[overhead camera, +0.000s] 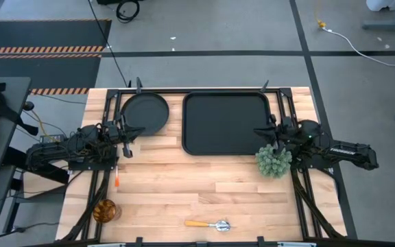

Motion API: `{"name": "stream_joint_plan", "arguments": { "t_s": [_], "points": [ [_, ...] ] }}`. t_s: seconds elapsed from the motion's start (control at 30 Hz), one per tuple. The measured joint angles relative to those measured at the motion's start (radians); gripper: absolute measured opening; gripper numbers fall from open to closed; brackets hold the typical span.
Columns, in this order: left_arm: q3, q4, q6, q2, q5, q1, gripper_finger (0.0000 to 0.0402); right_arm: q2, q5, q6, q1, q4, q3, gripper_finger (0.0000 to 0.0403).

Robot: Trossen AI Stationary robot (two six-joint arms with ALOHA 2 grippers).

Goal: Pick and place plate/cup/fork/spoon on tray
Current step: Move the black tray to the center of the table

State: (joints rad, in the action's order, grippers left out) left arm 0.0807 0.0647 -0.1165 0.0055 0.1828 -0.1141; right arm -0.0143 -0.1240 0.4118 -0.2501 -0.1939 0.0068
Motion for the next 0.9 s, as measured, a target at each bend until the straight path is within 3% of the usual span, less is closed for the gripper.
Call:
{"name": "stream_joint_plan", "arguments": {
  "t_s": [0.13,0.3,0.43,0.67,0.77,0.9],
  "points": [
    [0.0,0.0,0.0,0.0,0.0,0.0,0.0011,0.0,-0.008,0.062,0.0,-0.013,0.0,0.0039],
    [0.0,0.0,0.0,0.0,0.0,0.0,0.0011,0.0,-0.097,0.246,0.0,0.034,0.0,0.0039],
    [0.0,0.0,0.0,0.0,0.0,0.0,0.0011,0.0,-0.093,0.282,0.001,0.029,0.0,0.0039],
    [0.0,0.0,0.0,0.0,0.0,0.0,0.0011,0.0,-0.242,0.322,0.029,0.015,0.031,0.0035],
    [0.0,0.0,0.0,0.0,0.0,0.0,0.0011,0.0,-0.197,0.296,0.075,0.042,0.081,0.0018],
    [0.0,0.0,0.0,0.0,0.0,0.0,0.0011,-0.003,-0.05,0.236,0.148,0.11,0.151,0.0006]
  ]
}}
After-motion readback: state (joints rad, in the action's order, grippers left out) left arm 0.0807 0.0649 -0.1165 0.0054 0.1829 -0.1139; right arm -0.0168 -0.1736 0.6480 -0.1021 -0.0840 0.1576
